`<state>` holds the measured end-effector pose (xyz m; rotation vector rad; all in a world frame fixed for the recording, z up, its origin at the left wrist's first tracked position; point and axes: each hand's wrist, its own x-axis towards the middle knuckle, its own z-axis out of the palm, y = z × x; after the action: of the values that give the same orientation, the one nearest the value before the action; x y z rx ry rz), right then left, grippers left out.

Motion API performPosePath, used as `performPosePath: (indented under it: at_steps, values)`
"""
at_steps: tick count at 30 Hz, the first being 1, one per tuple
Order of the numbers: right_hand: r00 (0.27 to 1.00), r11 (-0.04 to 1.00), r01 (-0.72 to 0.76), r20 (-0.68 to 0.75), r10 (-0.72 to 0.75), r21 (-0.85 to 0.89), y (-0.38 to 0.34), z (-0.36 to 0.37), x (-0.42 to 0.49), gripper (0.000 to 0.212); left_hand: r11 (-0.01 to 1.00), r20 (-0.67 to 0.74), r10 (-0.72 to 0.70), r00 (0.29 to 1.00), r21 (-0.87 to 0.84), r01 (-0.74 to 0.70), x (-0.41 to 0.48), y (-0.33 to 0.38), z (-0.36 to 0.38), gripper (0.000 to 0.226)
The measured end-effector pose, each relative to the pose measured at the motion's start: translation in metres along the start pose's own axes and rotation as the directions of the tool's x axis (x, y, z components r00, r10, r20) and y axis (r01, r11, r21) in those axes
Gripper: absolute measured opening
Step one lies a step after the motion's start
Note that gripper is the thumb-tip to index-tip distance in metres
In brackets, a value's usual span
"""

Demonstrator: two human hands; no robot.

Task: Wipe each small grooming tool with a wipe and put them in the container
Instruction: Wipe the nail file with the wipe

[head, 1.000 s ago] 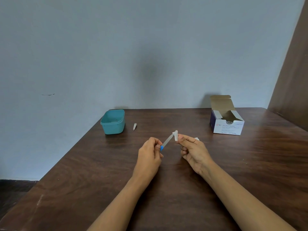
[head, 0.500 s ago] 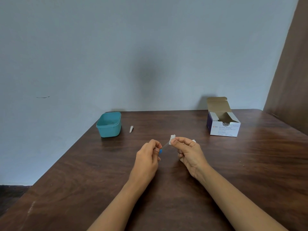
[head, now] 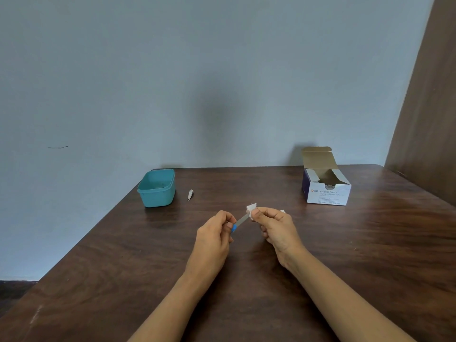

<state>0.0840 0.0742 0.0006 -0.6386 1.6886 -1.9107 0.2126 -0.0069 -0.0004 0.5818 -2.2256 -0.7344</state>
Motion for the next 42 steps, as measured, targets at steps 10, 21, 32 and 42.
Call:
performPosePath:
  at_steps: [10, 21, 32, 42]
  values:
    - [1.000, 0.998, -0.007, -0.011, 0.008, 0.061, 0.0000, -0.0032, 0.0009, 0.009, 0.999, -0.019, 0.001, 1.000, -0.033, -0.002, -0.0013, 0.0027, -0.0020, 0.017]
    - [0.980, 0.972, 0.201, 0.040, -0.197, -0.122, 0.0020, 0.0006, -0.0008, 0.019, 1.000, -0.010, 0.000, 1.000, -0.028, -0.001, -0.0007, 0.0012, 0.0006, 0.018]
    - [0.852, 0.806, 0.506, 0.033, -0.523, -0.305, 0.0023, 0.0002, -0.0029, 0.017, 0.999, -0.007, 0.006, 1.000, -0.041, -0.006, -0.0007, 0.0004, 0.0005, 0.019]
    - [0.957, 0.950, 0.284, -0.021, -0.289, -0.129, 0.0054, -0.0010, 0.0051, 0.010, 1.000, 0.008, -0.012, 1.000, -0.028, 0.012, -0.0011, -0.0011, 0.0019, 0.014]
